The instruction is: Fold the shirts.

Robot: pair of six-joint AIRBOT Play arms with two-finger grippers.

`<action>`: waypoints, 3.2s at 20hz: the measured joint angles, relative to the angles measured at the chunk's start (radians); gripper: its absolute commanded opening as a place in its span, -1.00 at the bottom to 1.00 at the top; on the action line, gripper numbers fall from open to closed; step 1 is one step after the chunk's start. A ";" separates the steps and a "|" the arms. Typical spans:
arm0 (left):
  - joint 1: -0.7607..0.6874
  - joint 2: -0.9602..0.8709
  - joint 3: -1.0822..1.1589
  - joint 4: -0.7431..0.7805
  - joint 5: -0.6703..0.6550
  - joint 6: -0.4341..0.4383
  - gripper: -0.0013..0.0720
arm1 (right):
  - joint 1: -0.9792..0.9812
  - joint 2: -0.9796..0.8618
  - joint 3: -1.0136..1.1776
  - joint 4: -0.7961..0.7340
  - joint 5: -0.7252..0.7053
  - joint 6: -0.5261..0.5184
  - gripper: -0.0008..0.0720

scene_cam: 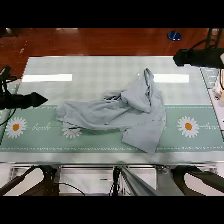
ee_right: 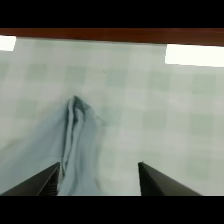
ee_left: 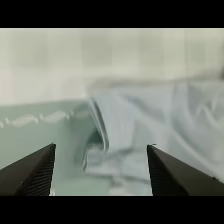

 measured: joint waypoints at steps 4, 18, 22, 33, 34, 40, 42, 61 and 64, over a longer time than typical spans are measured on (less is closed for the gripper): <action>0.025 -0.047 -0.048 0.029 -0.089 0.029 0.86 | -0.082 0.014 -0.003 -0.032 0.171 -0.038 0.58; -0.002 -0.308 -0.074 -0.062 -0.094 0.042 0.59 | -0.150 0.007 -0.005 -0.003 0.347 -0.088 0.45; -0.061 -0.348 -0.071 -0.065 0.023 0.023 -0.89 | -0.150 0.010 -0.005 0.029 0.390 -0.087 0.45; -0.037 -0.341 -0.009 -0.012 0.034 -0.047 -0.90 | -0.241 0.060 -0.077 0.058 0.485 -0.089 0.65; -0.031 -0.334 -0.006 -0.011 0.031 -0.047 -0.89 | -0.275 0.060 -0.119 0.093 0.486 -0.102 0.65; -0.017 -0.314 0.003 -0.035 -0.048 -0.038 -0.89 | -0.407 0.061 -0.434 0.301 0.436 -0.198 0.64; -0.016 -0.312 0.004 -0.039 -0.064 -0.036 -0.89 | -0.418 0.061 -0.526 0.342 0.401 -0.215 0.62; 0.003 -0.187 0.164 -0.192 -0.225 -0.026 -0.90 | -0.120 0.092 -0.578 0.638 0.173 -0.245 -0.90; 0.027 -0.050 0.283 -0.325 -0.239 -0.066 -0.90 | -0.165 0.281 -0.407 0.654 0.179 -0.239 -0.90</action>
